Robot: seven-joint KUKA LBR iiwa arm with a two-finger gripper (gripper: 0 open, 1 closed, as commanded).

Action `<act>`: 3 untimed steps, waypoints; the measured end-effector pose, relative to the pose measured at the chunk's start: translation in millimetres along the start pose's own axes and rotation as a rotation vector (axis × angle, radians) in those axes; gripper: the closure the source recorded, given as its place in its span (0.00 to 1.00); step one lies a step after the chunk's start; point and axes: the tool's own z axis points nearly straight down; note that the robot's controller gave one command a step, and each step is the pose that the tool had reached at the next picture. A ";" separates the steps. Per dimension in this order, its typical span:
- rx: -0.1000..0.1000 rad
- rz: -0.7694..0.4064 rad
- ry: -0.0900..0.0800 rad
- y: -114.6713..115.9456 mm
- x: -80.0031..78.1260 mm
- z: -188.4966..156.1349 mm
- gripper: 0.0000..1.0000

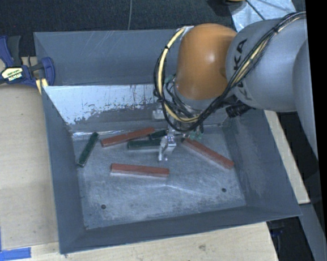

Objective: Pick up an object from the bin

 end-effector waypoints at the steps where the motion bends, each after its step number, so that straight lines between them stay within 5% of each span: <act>1: -0.002 0.007 -0.014 17.0 0.3 82.9 1.00; 2: -0.002 0.008 -0.014 17.0 0.3 82.9 1.00; 3: 0.004 -0.017 0.014 14.2 17.6 40.0 1.00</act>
Offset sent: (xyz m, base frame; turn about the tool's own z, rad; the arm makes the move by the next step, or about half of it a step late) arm 0.0000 0.0000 0.0000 0.0000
